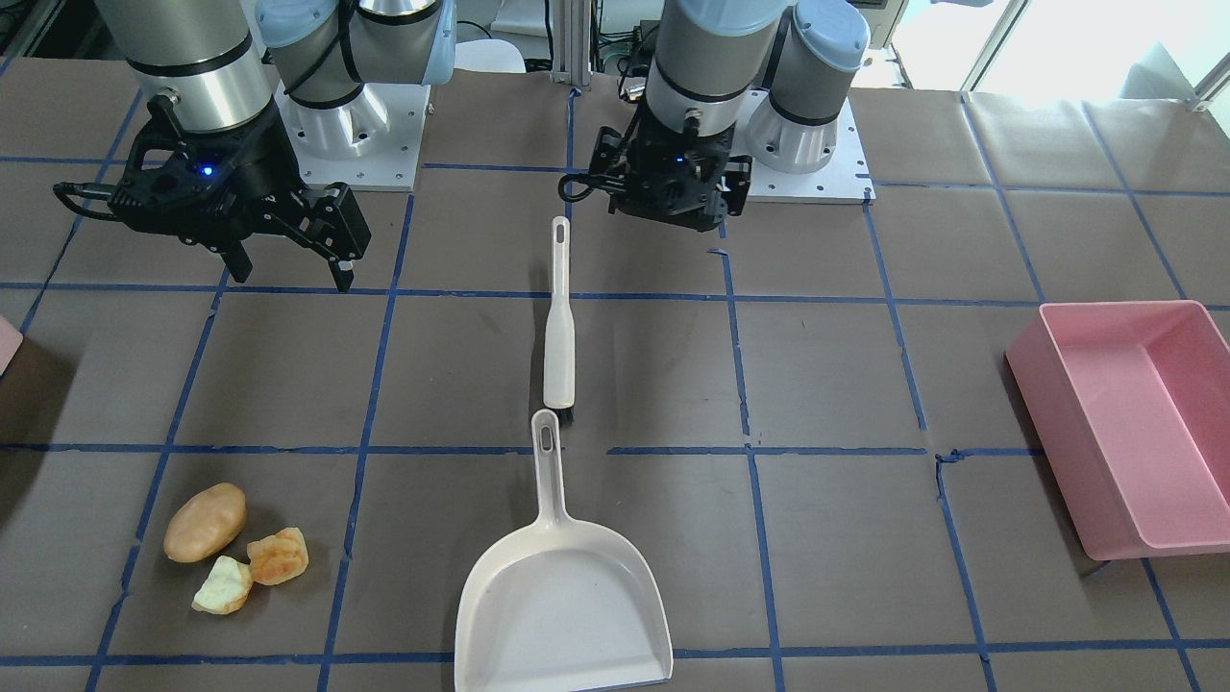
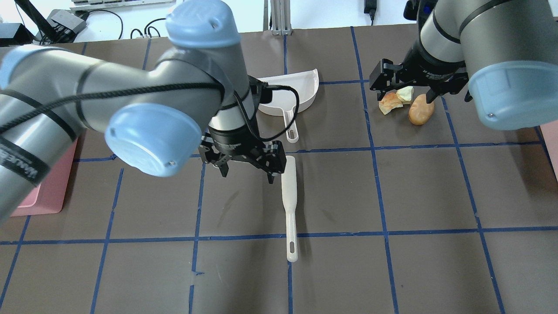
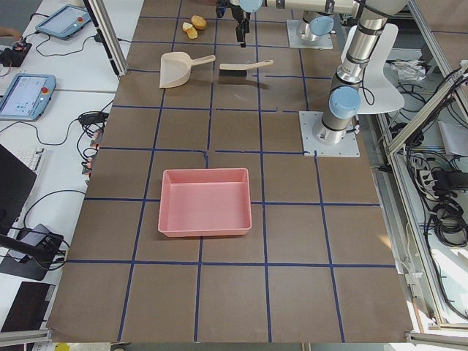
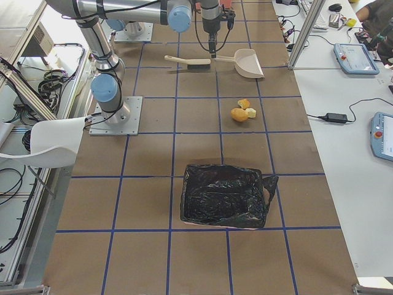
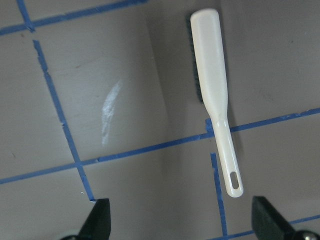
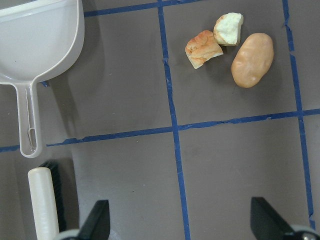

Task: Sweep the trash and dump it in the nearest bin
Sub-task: 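Reach the left gripper down and grasp the white brush handle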

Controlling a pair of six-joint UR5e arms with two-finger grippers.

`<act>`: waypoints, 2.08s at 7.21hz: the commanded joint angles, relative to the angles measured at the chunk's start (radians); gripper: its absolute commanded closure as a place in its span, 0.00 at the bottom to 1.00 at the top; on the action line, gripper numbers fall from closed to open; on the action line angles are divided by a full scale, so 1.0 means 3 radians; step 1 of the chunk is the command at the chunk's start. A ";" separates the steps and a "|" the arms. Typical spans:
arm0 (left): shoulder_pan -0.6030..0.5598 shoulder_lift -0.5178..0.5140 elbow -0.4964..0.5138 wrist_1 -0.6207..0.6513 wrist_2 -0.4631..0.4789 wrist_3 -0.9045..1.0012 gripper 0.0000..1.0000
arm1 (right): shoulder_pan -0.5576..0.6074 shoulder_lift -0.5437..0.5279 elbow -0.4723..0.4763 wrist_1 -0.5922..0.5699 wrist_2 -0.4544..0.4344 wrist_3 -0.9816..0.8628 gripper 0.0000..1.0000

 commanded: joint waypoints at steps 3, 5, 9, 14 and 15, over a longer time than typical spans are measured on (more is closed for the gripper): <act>-0.0698 -0.0474 -0.0830 0.1332 0.0010 -0.0581 0.00 | 0.0307 0.0576 -0.0270 -0.0416 0.0007 0.0150 0.00; -0.0750 -0.0602 -0.0821 0.1512 0.0026 -0.0576 0.04 | 0.0212 0.0654 -0.0307 -0.0523 -0.0008 -0.0042 0.00; -0.0740 -0.0510 -0.0826 0.1513 0.0036 -0.0560 0.45 | 0.0206 0.0511 -0.0251 -0.0477 -0.0029 -0.0146 0.00; -0.0740 -0.0505 -0.0851 0.1513 0.0041 -0.0555 0.42 | 0.0216 0.0516 -0.0246 -0.0482 0.0002 -0.0146 0.00; -0.0735 -0.0516 -0.0856 0.1508 0.0041 -0.0560 0.43 | 0.0216 0.0516 -0.0246 -0.0482 0.0007 -0.0146 0.00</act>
